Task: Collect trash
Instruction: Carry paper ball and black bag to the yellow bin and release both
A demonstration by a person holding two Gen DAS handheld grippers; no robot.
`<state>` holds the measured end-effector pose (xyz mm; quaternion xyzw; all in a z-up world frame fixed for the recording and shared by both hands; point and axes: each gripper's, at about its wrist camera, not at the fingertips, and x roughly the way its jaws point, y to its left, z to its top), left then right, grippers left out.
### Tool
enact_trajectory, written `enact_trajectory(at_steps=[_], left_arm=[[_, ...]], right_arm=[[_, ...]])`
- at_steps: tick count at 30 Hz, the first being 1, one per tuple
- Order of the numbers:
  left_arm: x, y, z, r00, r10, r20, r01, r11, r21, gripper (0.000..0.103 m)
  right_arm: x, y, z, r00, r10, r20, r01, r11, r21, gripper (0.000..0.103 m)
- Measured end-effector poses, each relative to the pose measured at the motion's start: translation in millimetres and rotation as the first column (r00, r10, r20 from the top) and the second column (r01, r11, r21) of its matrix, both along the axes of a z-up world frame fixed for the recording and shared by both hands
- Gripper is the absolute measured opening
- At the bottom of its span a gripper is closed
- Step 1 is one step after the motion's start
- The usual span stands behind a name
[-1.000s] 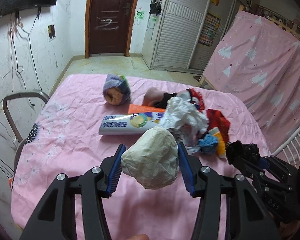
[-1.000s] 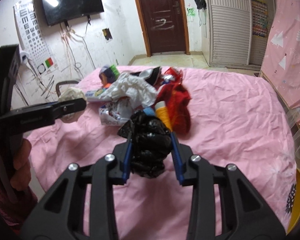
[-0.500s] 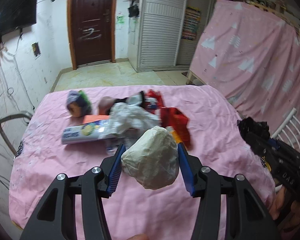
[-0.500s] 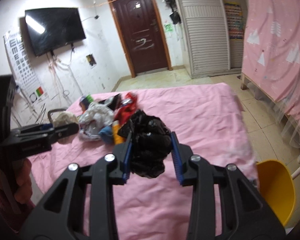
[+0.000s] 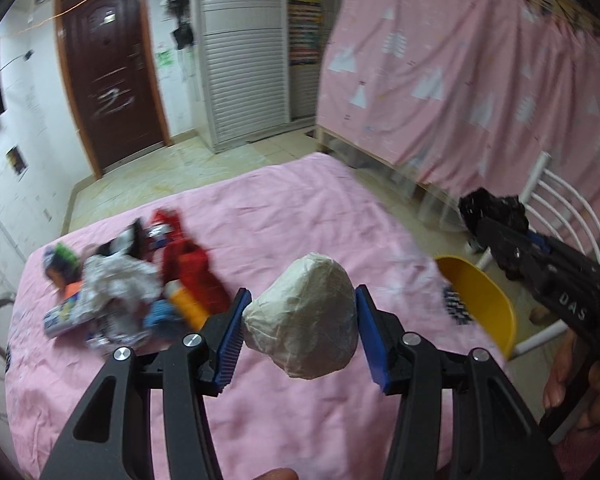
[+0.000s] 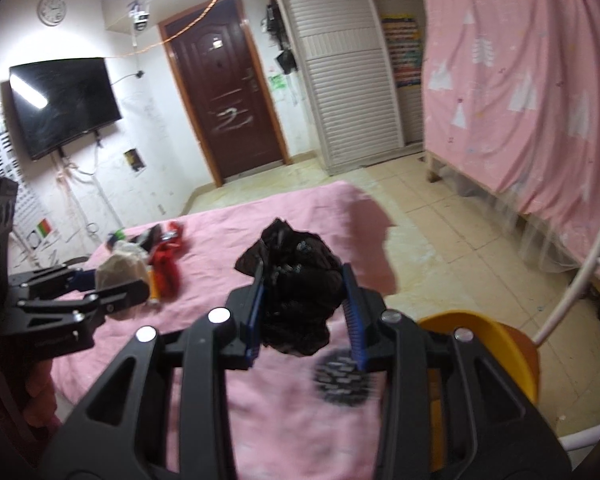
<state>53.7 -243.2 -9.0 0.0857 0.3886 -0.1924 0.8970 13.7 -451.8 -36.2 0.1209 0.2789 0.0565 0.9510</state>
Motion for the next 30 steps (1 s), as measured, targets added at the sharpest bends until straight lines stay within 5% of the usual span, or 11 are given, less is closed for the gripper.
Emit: enact_trajectory(at_steps=[22,25,30], left_arm=[[-16.4,-175.4,-10.9,0.937,-0.328,-0.122,0.329,0.944,-0.006,0.043],[-16.8,-183.8,-10.8,0.930,-0.342,-0.136,0.343,0.939,-0.016,0.045],[-15.6,-184.4,-9.2,0.928,-0.349,-0.131,0.349,0.937,-0.022,0.047]], right_arm=[[-28.1,-110.4,-26.3,0.979,-0.195,-0.053,0.197,0.980,0.035,0.034],[-30.2,-118.7,-29.3,0.975,-0.214,-0.061,0.217,0.975,0.052,0.048],[-31.5,-122.7,-29.8,0.970,-0.236,-0.064,0.240,0.969,0.061,0.050]])
